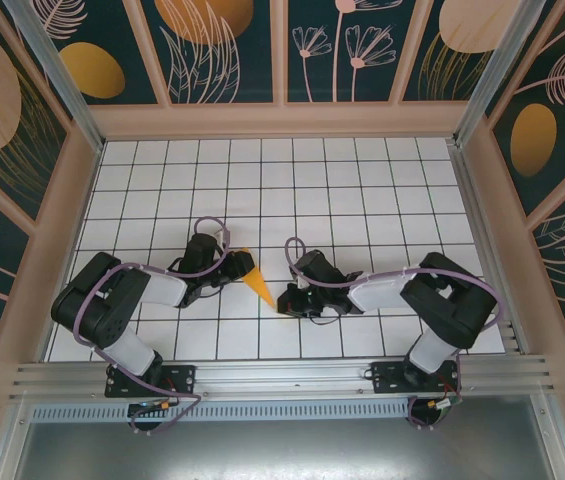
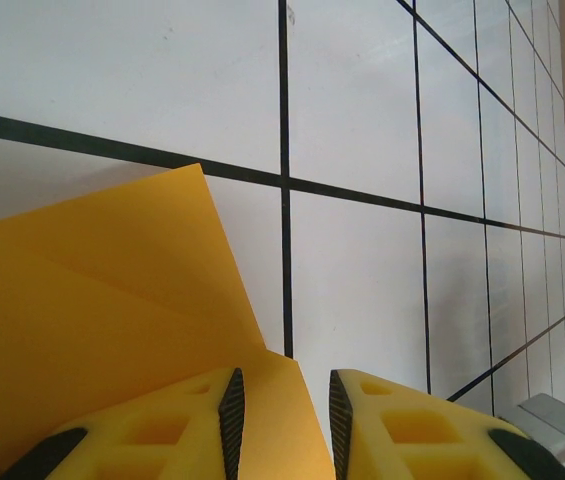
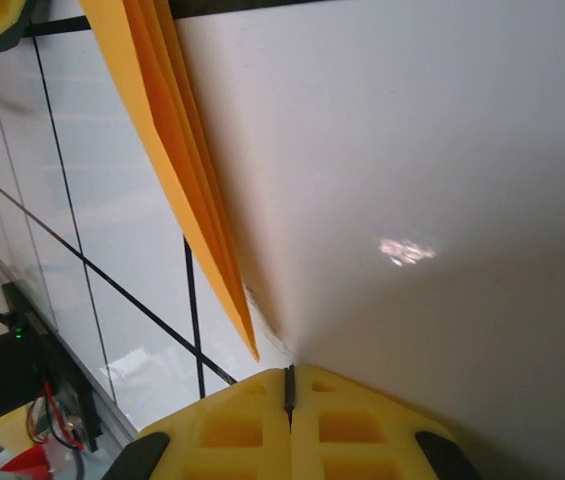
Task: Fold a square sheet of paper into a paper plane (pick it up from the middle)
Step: Fold the wing for the fifth time at the center of the table.
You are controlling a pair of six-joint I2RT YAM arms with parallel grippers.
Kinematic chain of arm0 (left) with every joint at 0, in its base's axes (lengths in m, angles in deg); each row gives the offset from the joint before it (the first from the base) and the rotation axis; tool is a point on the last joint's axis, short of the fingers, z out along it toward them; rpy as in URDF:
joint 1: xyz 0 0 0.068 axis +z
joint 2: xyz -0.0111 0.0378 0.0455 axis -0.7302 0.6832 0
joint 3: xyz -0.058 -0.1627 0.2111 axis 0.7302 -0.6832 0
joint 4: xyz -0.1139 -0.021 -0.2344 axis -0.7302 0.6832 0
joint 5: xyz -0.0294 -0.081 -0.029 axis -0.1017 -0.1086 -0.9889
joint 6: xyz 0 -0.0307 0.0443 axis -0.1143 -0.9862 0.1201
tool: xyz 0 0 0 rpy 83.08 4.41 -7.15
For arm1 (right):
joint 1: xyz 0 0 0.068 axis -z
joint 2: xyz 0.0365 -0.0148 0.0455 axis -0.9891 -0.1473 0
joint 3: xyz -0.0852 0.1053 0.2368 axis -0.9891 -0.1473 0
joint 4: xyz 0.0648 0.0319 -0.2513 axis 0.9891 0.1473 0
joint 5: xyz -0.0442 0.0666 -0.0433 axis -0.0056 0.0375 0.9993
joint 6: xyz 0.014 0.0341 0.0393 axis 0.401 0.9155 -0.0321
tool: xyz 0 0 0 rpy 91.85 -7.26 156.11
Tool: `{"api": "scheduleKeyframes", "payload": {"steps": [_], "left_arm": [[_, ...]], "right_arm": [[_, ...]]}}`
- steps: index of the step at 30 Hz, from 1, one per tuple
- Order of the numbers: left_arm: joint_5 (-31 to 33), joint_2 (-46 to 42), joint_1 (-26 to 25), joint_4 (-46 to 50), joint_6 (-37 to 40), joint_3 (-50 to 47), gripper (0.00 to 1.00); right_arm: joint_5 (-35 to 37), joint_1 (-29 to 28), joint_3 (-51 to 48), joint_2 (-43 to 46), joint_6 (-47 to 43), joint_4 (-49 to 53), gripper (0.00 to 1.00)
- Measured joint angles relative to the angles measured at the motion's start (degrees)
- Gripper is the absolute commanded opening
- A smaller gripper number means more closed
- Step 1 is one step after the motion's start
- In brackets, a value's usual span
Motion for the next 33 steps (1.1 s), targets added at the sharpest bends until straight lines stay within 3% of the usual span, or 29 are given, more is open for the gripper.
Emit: {"api": "scheduleKeyframes", "payload": {"steps": [6, 13, 18, 27, 33], "left_arm": [[-0.02, 0.00, 0.00, -0.07, 0.20, 0.02, 0.32], [-0.07, 0.04, 0.00, -0.28, 0.24, 0.02, 0.33], [-0.17, 0.13, 0.00, -0.48, 0.50, 0.00, 0.33], [-0.48, 0.13, 0.00, -0.90, 1.77, -0.02, 0.36], [-0.92, 0.02, 0.00, -0.31, 2.80, 0.24, 0.36]], "right_arm": [[1.75, 0.85, 6.93, 1.42, -1.88, 3.17, 0.01], [1.57, 1.40, 16.52, -8.11, -2.29, 0.87, 0.00], [0.61, 2.32, 15.87, -14.58, -2.32, -0.31, 0.00], [-0.13, 2.84, 9.62, -13.29, -2.08, -9.73, 0.00], [-0.02, 2.73, 8.20, -12.02, -2.14, -9.94, 0.00]]}}
